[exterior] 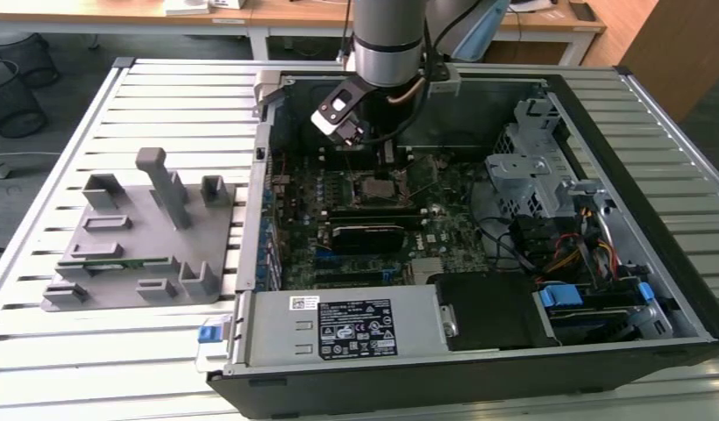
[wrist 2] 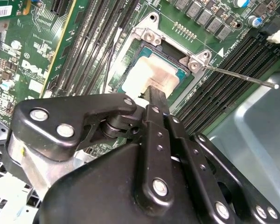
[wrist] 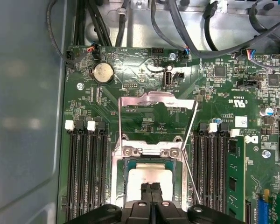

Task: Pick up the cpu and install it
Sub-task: 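Place the cpu into insertion slot, then close the cpu cover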

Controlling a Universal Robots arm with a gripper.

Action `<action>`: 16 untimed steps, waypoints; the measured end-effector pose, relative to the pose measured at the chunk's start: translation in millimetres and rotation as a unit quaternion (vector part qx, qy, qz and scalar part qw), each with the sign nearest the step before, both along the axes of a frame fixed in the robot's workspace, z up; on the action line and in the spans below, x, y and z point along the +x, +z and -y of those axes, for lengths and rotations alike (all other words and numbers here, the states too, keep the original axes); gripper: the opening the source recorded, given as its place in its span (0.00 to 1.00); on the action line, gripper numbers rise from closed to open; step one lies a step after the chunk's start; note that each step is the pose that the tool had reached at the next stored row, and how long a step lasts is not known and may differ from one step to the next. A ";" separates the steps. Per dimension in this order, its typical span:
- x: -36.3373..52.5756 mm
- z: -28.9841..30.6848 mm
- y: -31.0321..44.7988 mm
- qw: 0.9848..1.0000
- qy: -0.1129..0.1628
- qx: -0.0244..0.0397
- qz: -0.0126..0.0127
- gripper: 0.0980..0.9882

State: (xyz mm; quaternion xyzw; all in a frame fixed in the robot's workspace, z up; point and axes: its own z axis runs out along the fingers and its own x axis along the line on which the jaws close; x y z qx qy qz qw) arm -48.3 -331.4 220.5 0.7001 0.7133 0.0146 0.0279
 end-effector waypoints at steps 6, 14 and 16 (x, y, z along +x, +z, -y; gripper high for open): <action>0.0 0.0 4.7 1.000 0.000 0.000 0.000 0.01; 0.0 0.0 13.8 1.000 0.000 0.000 0.000 0.01; 0.1 0.0 17.1 1.000 0.000 0.000 -0.001 0.01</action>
